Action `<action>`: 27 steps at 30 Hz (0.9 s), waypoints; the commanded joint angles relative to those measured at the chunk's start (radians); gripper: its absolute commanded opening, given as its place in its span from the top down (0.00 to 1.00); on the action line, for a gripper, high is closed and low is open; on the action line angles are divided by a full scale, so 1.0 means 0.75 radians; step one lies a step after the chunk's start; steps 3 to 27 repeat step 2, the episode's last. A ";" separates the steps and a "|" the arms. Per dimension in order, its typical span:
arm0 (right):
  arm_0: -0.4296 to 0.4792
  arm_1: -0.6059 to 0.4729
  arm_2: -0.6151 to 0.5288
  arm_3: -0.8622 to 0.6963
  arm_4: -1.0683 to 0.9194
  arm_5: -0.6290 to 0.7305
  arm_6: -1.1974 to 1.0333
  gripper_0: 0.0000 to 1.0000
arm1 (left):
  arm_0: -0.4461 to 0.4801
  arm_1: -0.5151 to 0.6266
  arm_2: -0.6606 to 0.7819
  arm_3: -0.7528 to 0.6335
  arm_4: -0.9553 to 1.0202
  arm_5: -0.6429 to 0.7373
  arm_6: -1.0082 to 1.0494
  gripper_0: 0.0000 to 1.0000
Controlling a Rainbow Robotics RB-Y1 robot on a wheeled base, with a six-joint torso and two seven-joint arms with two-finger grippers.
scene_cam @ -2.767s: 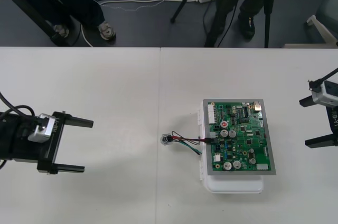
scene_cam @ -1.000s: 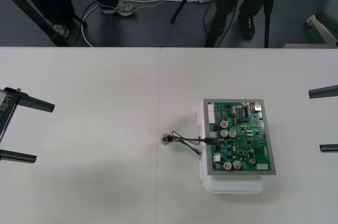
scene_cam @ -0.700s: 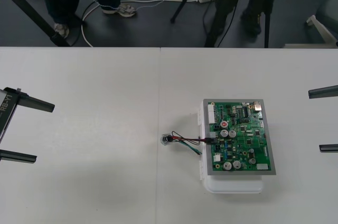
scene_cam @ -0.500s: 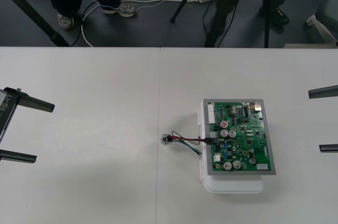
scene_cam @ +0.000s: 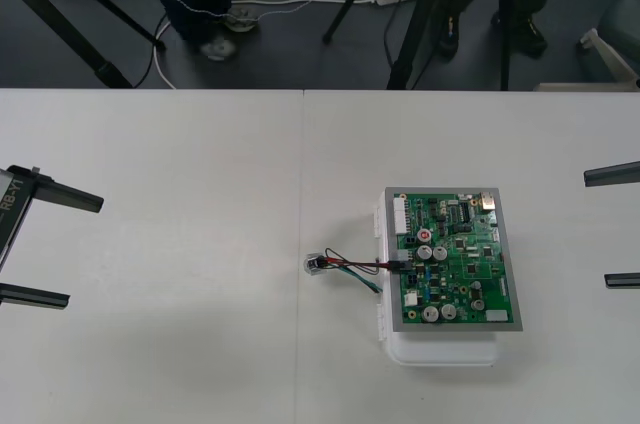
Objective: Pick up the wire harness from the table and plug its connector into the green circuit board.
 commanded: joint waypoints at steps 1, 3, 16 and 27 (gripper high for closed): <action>0.009 0.008 -0.049 -0.014 -0.021 -0.011 0.033 0.00 | -0.020 0.049 0.047 -0.029 0.012 -0.023 0.010 0.00; 0.009 0.008 -0.049 -0.014 -0.021 -0.011 0.033 0.00 | -0.020 0.049 0.047 -0.029 0.012 -0.023 0.010 0.00; 0.009 0.008 -0.049 -0.014 -0.021 -0.011 0.033 0.00 | -0.020 0.049 0.047 -0.029 0.012 -0.023 0.010 0.00; 0.009 0.008 -0.049 -0.014 -0.021 -0.011 0.033 0.00 | -0.020 0.049 0.047 -0.029 0.012 -0.023 0.010 0.00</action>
